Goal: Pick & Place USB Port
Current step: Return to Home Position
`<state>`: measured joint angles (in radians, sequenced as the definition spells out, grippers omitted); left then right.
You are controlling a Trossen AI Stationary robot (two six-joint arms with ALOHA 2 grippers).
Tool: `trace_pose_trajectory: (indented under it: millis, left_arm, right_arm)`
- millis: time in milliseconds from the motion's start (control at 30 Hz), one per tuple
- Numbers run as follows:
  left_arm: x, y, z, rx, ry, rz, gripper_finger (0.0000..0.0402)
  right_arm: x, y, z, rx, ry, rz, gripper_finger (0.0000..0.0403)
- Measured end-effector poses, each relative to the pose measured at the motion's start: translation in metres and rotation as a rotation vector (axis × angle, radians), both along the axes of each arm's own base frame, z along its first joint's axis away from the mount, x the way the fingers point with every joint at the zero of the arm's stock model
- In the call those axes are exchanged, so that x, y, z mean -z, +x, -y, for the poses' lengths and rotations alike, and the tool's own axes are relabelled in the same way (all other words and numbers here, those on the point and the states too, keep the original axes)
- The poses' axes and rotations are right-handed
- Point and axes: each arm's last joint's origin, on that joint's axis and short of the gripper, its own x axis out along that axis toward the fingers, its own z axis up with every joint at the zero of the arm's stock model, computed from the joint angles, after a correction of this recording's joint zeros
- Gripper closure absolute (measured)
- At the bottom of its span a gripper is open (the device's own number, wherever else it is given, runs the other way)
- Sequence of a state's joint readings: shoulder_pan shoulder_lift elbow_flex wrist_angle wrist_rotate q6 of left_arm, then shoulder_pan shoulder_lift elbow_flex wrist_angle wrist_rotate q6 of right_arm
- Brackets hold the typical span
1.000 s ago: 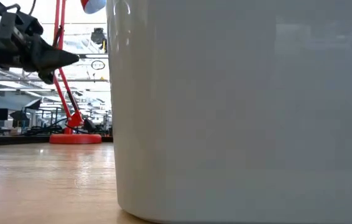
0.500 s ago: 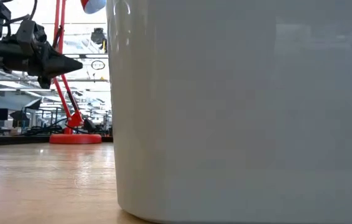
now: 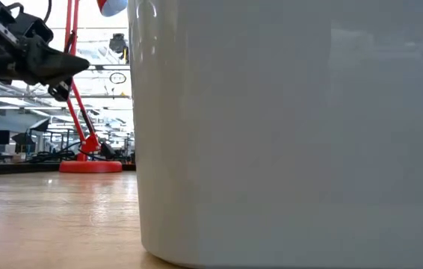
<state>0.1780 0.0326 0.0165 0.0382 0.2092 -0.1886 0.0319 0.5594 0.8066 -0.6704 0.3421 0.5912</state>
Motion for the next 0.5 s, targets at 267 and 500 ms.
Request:
trace_pose_trajectory:
  millis: [267, 500]
  left_arm:
    - [-0.0007, 0.0008, 0.0082, 0.048, 0.005, 0.009, 0.0399]
    - [0.0000, 0.0010, 0.0077, -0.037, 0.032, 0.001, 0.0391]
  right_arm:
    - [0.0001, 0.0000, 0.0000, -0.002, 0.000, -0.001, 0.0232]
    - [0.0000, 0.0000, 0.0000, -0.002, 0.000, -0.001, 0.0232]
